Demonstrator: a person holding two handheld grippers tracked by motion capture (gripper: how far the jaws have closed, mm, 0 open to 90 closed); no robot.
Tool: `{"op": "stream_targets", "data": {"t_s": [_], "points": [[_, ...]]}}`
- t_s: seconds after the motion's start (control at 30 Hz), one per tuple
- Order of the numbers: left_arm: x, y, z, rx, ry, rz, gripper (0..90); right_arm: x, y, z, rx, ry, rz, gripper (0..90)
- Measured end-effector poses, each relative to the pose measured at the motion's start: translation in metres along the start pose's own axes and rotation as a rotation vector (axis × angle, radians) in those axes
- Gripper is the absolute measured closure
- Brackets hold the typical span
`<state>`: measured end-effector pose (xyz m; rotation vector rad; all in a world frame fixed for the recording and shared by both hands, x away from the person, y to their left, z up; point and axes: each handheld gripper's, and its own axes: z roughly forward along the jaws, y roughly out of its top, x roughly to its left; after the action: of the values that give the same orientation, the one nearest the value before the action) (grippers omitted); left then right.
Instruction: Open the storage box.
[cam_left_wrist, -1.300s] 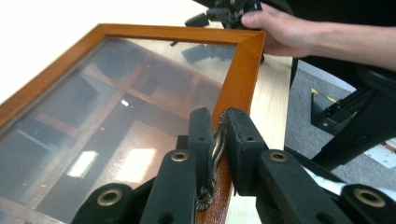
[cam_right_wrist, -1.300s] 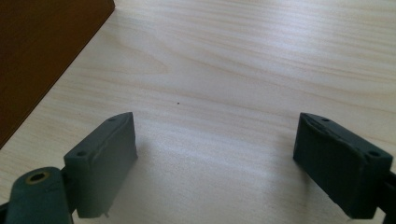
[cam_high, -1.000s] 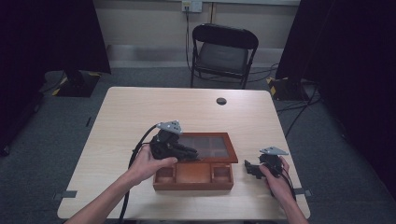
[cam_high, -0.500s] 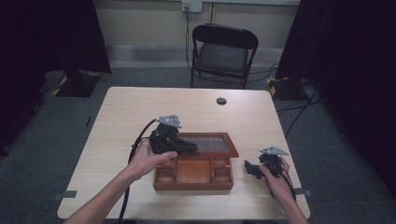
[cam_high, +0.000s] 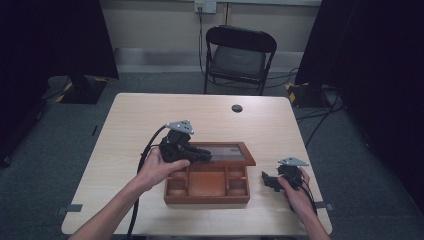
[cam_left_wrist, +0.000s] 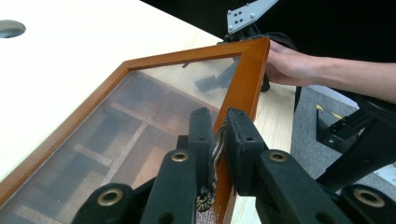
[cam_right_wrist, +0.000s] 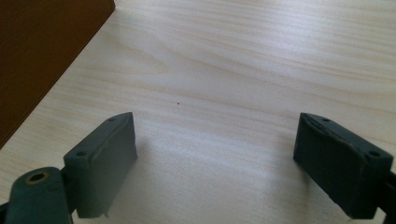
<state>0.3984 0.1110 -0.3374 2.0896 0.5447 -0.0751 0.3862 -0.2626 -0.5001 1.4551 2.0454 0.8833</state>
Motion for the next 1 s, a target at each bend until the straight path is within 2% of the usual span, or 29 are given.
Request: {"op": "stream_targets", "data": {"t_s": [0.33, 0.43, 0.47, 0.7, 0.73, 0.87, 1.0], "points": [[0.003, 0.006, -0.003, -0.011, 0.015, 0.002, 81.1, 0.000, 0.000, 0.000, 0.000, 0.001, -0.002, 12.3], [0.005, 0.007, -0.004, -0.020, 0.002, -0.007, 81.1, 0.000, 0.000, 0.000, 0.000, 0.001, -0.002, 12.3], [0.005, 0.010, -0.005, -0.018, 0.013, -0.002, 81.1, 0.000, 0.000, 0.000, 0.000, 0.001, -0.001, 12.3], [0.007, 0.014, -0.006, -0.024, 0.021, 0.001, 81.2, 0.000, 0.000, 0.000, 0.000, 0.001, -0.002, 12.3], [0.007, 0.016, -0.007, -0.022, 0.029, 0.013, 81.3, 0.000, 0.000, 0.000, 0.000, 0.001, -0.002, 12.3], [0.009, 0.016, -0.006, -0.021, 0.018, 0.010, 81.3, 0.000, 0.000, 0.000, 0.000, 0.001, -0.001, 12.3], [0.009, 0.016, -0.003, -0.020, 0.027, 0.010, 81.4, 0.000, 0.000, 0.000, 0.000, 0.001, -0.002, 12.3]]}}
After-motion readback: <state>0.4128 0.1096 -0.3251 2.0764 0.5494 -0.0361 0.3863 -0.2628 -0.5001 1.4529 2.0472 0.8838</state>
